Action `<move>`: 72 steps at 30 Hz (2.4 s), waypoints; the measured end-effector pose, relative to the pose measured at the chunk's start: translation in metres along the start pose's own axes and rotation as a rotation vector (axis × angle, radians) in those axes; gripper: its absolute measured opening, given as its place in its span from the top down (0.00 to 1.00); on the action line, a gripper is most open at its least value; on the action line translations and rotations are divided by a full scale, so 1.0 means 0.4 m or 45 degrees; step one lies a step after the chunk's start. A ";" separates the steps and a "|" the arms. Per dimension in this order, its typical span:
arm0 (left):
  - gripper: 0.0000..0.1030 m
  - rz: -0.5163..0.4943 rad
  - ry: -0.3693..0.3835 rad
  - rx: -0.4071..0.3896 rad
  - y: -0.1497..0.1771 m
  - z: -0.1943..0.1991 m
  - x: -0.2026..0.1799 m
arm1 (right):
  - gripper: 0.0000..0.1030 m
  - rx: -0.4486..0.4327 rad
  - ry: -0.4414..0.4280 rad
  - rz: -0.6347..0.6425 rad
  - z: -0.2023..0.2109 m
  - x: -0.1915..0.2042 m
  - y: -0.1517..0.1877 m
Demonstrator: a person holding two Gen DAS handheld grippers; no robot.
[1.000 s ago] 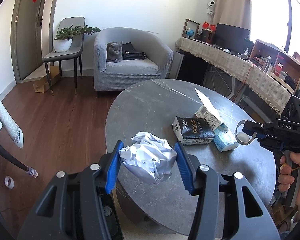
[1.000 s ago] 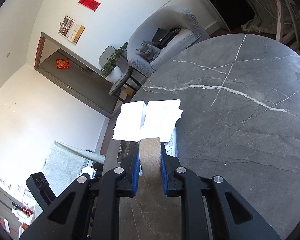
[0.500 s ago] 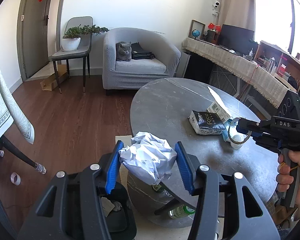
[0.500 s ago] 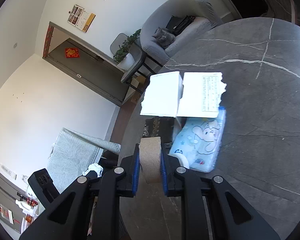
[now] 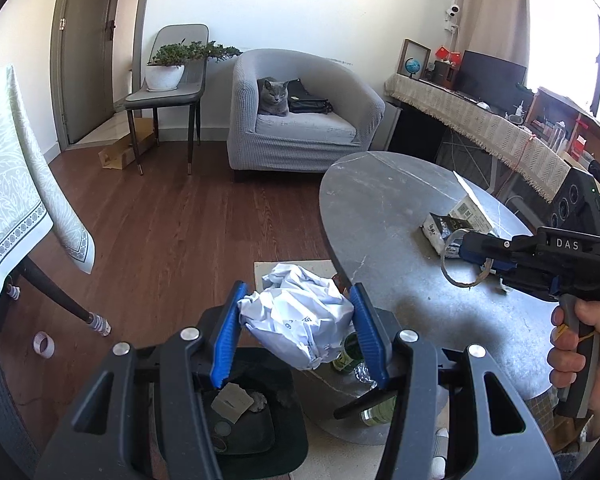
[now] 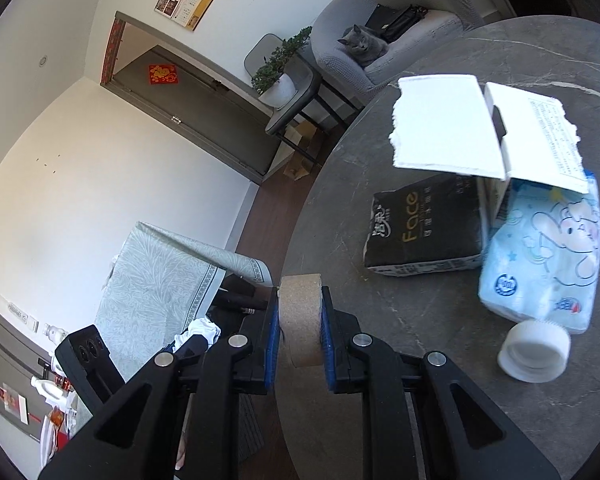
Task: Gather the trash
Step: 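Carry the white bag and tape roll with both tools over the green bin, then open the left tool to drop the white bag into the bin, then lower the tape roll into the bin and open the right tool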
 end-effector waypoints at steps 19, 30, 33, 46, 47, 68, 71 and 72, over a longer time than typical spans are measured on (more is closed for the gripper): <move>0.47 0.138 -0.056 0.181 0.130 -0.054 0.209 | 0.83 0.201 0.040 0.212 -0.220 0.157 0.076; 0.47 0.191 -0.079 0.336 0.237 -0.113 0.307 | 0.83 0.360 0.322 0.502 -0.359 0.207 0.167; 0.47 0.210 -0.073 0.378 0.261 -0.128 0.321 | 0.83 0.405 0.393 0.581 -0.392 0.212 0.195; 0.39 0.185 -0.053 0.538 0.345 -0.187 0.330 | 0.83 0.502 0.490 0.714 -0.488 0.242 0.241; 0.34 0.184 -0.057 0.536 0.346 -0.185 0.332 | 0.83 0.508 0.492 0.714 -0.497 0.244 0.243; 0.46 0.241 -0.080 0.191 0.185 0.030 0.357 | 0.83 0.694 0.584 0.698 -0.623 0.150 0.320; 0.51 0.239 -0.075 0.152 0.163 0.061 0.345 | 0.83 0.722 0.599 0.698 -0.635 0.133 0.335; 0.52 0.238 -0.073 0.144 0.157 0.069 0.340 | 0.83 0.729 0.604 0.697 -0.639 0.127 0.340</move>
Point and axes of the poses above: each gripper's, at about its wrist camera, not at the fingertips, and z roughly against the way its jaws point, x to its left, y to its underside, the point moved 8 cm from there along -z, roughly the way its jaws point, and after that the axes turned 9 degrees about x, right-handed, at the moved point
